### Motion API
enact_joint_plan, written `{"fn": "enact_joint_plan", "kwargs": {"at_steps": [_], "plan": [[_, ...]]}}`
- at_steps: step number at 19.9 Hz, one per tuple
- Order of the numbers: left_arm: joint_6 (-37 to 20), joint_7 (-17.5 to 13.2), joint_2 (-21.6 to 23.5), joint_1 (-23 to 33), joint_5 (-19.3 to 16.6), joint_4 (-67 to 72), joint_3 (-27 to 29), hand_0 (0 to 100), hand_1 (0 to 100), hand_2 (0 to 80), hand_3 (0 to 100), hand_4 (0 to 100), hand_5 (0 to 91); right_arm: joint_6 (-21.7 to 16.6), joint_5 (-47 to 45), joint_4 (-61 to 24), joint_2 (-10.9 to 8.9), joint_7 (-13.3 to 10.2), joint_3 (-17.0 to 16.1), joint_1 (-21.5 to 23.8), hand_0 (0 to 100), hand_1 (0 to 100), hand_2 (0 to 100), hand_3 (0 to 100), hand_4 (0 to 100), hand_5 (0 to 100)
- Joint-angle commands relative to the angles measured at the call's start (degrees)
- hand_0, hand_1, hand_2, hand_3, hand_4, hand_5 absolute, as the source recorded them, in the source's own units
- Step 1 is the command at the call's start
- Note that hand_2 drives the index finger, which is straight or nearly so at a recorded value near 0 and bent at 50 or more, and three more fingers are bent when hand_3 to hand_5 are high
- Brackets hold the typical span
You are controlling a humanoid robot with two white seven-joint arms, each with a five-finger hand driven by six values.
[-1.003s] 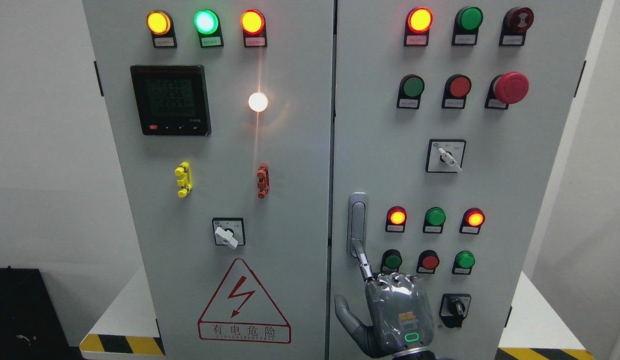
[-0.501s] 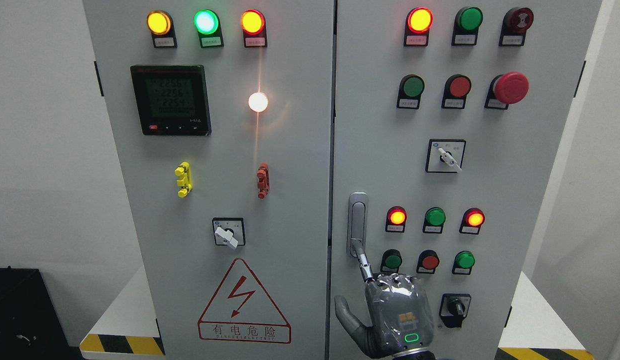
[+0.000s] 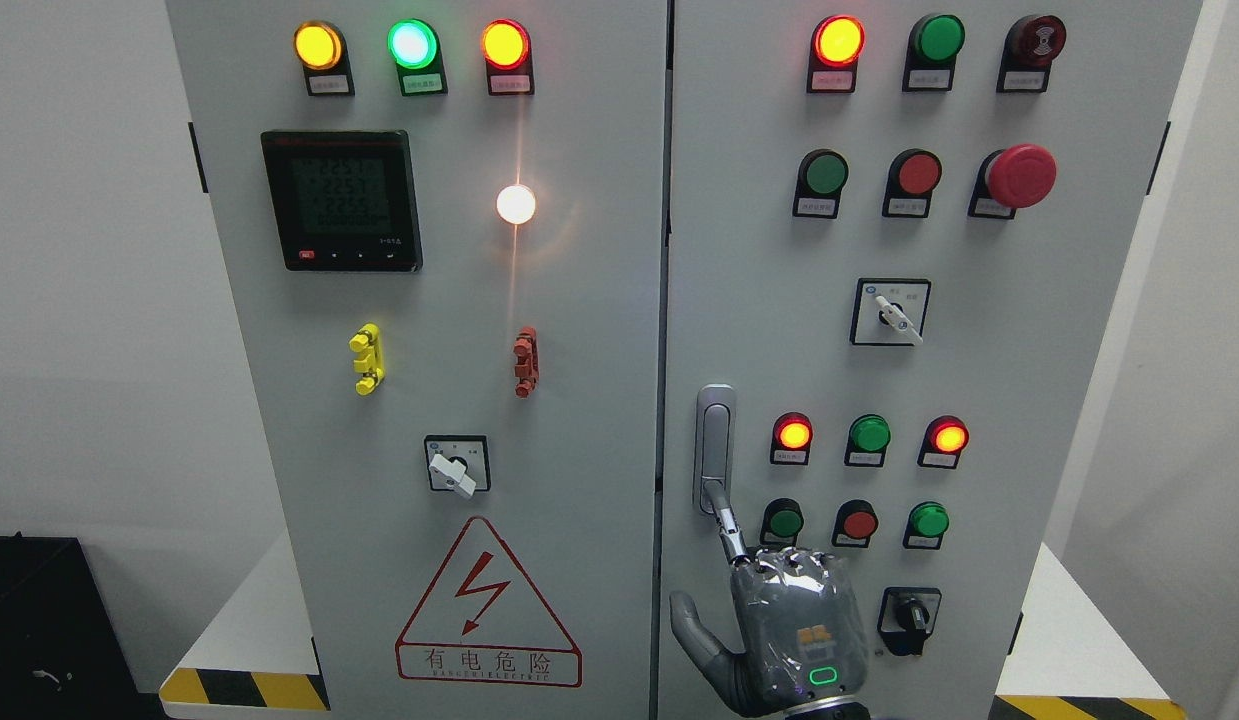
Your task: Release door handle
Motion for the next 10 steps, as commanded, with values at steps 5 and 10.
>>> {"fn": "enact_joint_plan", "kwargs": {"at_steps": [5, 10], "plan": [[-0.01, 0.01, 0.0, 0.97, -0.07, -0.01, 0.0, 12, 56, 0.0, 0, 0, 0.0, 0.05, 0.0, 0.27, -0.02, 0.16, -0.12, -0.02, 42, 20, 10, 100, 100, 100], [-0.01, 0.01, 0.0, 0.97, -0.07, -0.01, 0.0, 12, 56, 0.0, 0, 0, 0.0, 0.05, 0.0, 0.19, 0.07, 1.13, -0.12, 0.07, 42, 20, 10, 100, 100, 100]]}}
